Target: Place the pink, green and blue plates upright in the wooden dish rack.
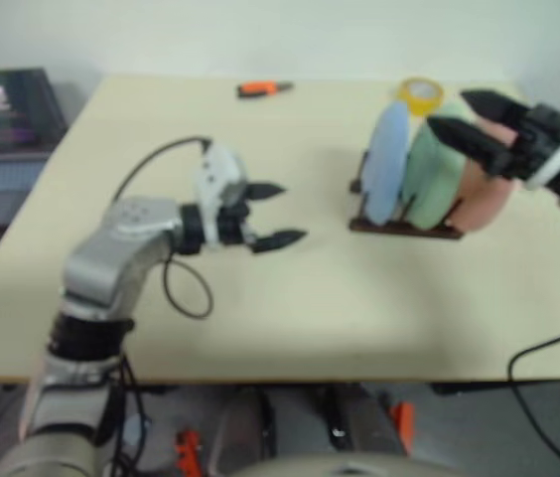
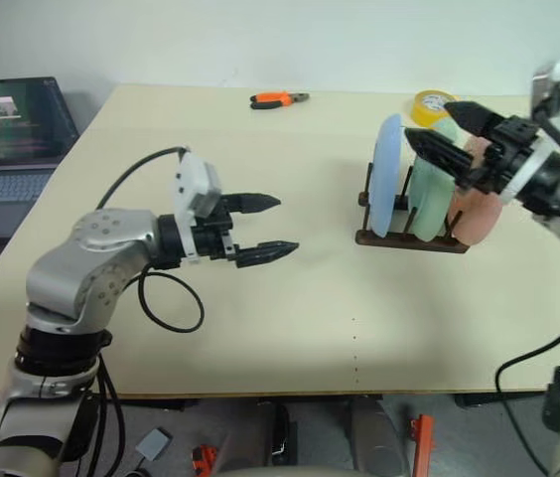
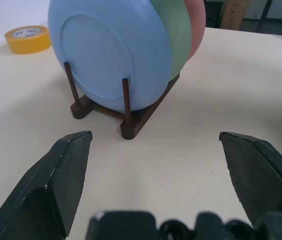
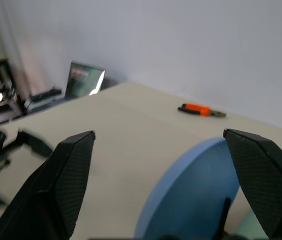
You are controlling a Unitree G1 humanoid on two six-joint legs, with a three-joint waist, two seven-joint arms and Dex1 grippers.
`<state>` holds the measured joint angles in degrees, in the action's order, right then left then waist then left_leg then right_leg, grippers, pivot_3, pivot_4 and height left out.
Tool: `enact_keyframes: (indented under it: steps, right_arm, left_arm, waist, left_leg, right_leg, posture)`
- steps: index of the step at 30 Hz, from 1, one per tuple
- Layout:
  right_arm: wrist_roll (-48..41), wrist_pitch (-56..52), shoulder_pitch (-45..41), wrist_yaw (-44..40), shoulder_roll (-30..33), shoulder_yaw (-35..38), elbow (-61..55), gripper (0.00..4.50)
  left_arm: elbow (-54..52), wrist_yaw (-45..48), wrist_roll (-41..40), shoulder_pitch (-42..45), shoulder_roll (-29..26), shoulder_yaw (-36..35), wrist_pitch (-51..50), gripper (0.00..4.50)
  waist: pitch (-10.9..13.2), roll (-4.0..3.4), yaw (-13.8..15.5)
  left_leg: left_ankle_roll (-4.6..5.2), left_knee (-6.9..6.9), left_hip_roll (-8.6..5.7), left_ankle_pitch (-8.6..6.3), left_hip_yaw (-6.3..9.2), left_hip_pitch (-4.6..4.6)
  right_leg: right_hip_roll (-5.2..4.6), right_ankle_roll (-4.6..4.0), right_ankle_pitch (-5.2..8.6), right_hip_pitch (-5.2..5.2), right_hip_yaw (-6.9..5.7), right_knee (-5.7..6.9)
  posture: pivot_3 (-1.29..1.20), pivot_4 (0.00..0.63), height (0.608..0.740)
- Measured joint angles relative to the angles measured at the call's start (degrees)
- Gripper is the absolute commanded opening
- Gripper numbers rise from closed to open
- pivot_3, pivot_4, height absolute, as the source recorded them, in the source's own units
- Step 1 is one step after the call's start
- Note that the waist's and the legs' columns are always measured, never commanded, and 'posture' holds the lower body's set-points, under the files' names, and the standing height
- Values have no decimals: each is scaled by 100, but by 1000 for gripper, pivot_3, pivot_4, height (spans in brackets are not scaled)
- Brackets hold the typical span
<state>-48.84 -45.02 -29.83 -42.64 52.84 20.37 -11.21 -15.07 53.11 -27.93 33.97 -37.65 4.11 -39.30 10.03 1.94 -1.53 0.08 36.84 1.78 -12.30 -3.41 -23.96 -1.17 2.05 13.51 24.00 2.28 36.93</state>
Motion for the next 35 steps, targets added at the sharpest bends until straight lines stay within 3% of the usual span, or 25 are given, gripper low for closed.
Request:
enact_keyframes:
  steps: [4, 10, 22, 35]
  right_arm:
    - [553, 716, 1169, -1434, 809, 675, 1195, 4471]
    - [1288, 1725, 1717, -2689, 1219, 821, 2792, 4471]
    - [1849, 2386, 1568, -3226, 1273, 773, 4185, 4471]
    - [2100, 2837, 1347, -3490, 1243, 705, 4900, 4471]
  left_arm:
    - [219, 139, 39, -80, -425, -293, 143, 4500]
    - [628, 426, 117, -152, -849, -470, 424, 4500]
    - [888, 831, 118, -918, -1866, -1384, 500, 4500]
    - [473, 768, -25, -1344, -1950, -1784, 372, 4500]
  waist:
    - [0, 0, 19]
    - [0, -2, -70]
    - [1, -2, -70]
    - [0, -4, -36]
  left_leg:
    - [1, 2, -5, 0, -10, 3]
    - [2, 8, -2, 0, -19, 19]
    - [1, 7, 0, 0, -24, 16]
    - [0, 6, 2, 0, -25, 19]
  right_leg:
    - [-4, -2, 1, 0, -2, -2]
    - [3, -19, 0, 1, 13, 7]
    - [-2, -23, 2, 4, 11, 3]
    - [-1, -28, 5, 4, 11, 9]
  posture:
    - [0, 150, 740]
    - [0, 150, 740]
    - [0, 150, 740]
    - [0, 150, 740]
